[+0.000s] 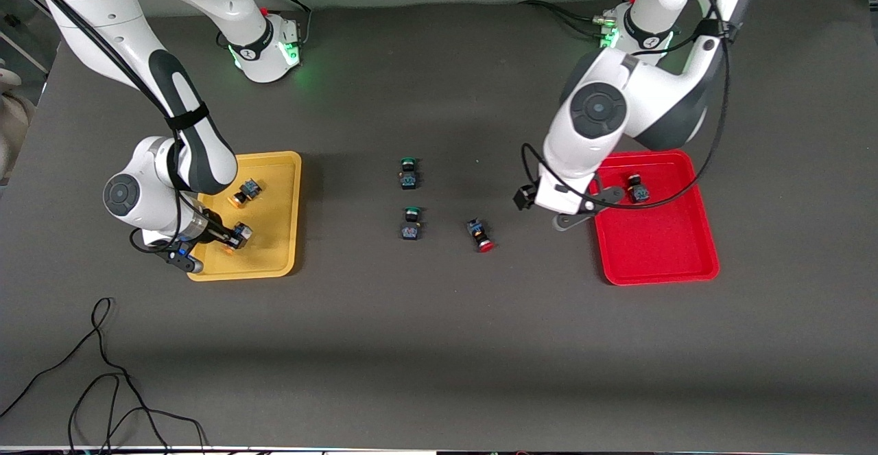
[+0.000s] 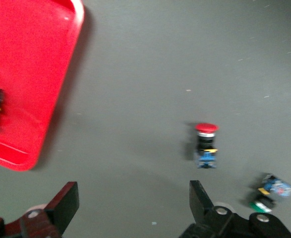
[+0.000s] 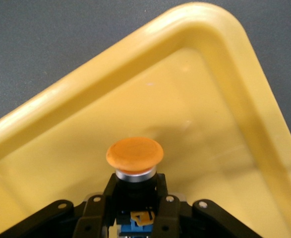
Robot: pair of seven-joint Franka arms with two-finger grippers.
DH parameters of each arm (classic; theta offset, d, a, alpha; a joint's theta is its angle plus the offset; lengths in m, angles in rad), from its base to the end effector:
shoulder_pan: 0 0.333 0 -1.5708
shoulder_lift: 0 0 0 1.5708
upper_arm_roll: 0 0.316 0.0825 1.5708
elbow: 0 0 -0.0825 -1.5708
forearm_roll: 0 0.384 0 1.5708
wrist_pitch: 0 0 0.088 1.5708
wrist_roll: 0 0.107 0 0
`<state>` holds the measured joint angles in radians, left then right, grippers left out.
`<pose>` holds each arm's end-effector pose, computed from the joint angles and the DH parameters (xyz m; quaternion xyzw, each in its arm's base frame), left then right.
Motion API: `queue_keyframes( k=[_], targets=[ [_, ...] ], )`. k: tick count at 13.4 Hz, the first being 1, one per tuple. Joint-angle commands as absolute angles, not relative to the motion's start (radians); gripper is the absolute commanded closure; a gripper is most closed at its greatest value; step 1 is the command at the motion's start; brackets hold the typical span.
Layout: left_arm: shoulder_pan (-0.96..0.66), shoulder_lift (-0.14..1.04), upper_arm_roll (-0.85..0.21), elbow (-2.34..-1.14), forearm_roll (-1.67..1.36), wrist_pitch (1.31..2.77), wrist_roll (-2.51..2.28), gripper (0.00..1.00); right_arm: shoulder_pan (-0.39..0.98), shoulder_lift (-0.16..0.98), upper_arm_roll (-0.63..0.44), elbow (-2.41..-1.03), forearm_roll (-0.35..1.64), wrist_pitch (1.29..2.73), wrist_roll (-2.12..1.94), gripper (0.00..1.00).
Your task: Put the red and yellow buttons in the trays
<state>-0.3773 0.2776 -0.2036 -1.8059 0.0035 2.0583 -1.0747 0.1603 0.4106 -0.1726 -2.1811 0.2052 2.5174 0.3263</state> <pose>0.5278 -0.3366 0.3919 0.9686 0.2469 -0.0259 0.0106 0.5532 -0.0103 0.1957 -0.9685 0.2459 0.0346 0.0174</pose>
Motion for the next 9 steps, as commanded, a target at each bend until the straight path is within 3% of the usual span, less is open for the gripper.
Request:
queue_keyframes(
  k=[1,2,3,4,9],
  targets=[
    [-0.440,0.310,-0.202,-1.767,-0.015,2.089,-1.176,0.01,0.167,0.411,-0.173,-2.181,0.238,2.531,0.298,0.74],
    [-0.455,0.331,-0.202,-1.763,-0.009,2.112,-1.211,0.00,0.167,0.411,-0.173,-2.181,0.238,2.531,0.298,0.63],
    [-0.480,0.365,-0.202,-1.766,-0.002,2.173,-1.256,0.00,0.167,0.411,-0.172,-2.181,0.238,2.531,0.304,0.28],
    [-0.494,0.402,-0.201,-1.764,0.006,2.222,-1.276,0.00,0.167,0.411,-0.173,-2.181,0.239,2.531,0.308,0.00],
    [-0.552,0.573,-0.198,-1.750,0.096,2.400,-1.363,0.00,0.170,0.339,-0.172,-2.168,0.227,2.473,0.299,0.00]
  ],
)
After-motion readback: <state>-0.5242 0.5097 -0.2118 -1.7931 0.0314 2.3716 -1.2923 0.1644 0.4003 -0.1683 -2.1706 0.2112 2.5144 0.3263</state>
